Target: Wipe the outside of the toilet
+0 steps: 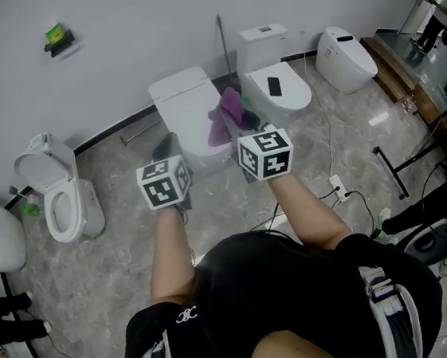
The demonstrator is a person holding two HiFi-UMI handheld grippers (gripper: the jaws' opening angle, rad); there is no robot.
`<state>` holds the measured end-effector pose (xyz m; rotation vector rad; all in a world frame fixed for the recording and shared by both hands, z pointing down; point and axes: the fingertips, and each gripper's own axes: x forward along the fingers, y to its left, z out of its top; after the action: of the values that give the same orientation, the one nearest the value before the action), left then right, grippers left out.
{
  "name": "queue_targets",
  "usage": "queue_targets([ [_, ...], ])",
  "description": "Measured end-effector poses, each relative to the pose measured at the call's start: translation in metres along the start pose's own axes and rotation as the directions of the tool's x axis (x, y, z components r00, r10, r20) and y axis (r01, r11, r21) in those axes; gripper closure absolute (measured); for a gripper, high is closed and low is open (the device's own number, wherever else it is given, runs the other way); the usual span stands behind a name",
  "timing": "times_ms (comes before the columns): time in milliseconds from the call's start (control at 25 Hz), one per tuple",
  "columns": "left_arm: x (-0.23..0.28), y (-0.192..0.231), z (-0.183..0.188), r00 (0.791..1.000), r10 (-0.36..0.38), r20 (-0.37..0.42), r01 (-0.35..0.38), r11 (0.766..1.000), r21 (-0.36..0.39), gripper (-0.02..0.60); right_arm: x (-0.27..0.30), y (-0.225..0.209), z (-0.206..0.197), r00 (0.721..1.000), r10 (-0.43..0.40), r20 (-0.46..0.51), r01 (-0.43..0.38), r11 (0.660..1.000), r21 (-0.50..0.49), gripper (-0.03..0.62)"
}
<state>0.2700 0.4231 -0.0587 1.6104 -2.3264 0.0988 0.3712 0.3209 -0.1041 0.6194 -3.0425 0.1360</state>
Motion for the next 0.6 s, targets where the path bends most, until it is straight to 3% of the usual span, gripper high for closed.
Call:
queue_targets([
  [360,0.008,0.045,-0.023,0.999,0.003,-0.053,-0.005,1.0,-0.026,0.574,0.029,0.02,-0.023,0.999,0.022,-0.033,-0.022,1.0,0.004,0.513],
  [600,0.034,0.066,-0.026,0.997,0.034,-0.069,-0.036,0.999,-0.031,0.573,0.067,0.008,-0.032,0.997,0.063,-0.043,-0.063,0.998,-0.007,0.513],
])
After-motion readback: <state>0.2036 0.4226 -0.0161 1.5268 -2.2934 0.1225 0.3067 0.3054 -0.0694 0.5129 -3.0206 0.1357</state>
